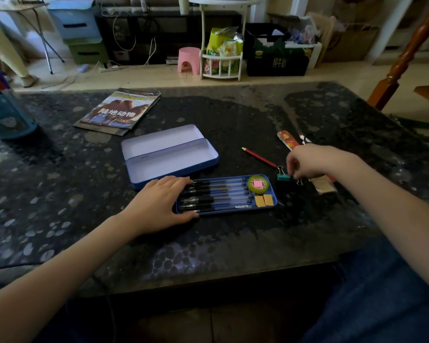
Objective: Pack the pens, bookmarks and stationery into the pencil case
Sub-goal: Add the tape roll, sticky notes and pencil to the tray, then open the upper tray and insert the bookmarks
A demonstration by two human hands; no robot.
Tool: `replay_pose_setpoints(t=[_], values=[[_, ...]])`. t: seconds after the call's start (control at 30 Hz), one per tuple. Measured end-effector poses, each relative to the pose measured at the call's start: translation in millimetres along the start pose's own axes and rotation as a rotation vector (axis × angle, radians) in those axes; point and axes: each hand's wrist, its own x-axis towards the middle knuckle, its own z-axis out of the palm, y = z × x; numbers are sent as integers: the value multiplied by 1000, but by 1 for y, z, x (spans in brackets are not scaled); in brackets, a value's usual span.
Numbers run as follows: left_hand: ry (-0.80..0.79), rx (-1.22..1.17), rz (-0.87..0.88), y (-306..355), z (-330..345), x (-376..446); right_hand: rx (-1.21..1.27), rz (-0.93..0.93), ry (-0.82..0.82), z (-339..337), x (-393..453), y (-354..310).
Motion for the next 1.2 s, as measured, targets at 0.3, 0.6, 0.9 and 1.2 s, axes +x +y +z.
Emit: replay_pose_setpoints(t=[0.3, 0.6, 0.9, 1.2], values=[[296, -146, -89, -19, -12, 2, 166, -508, 32, 35, -4, -61], [159, -22, -308, -37, -11, 2, 136, -531, 148, 50, 14, -58], [388, -10, -260, -38, -44, 7, 250, -441, 259, 25, 66, -92], [377, -27, -133, -19, -52, -2, 432, -360, 183, 3, 81, -82]])
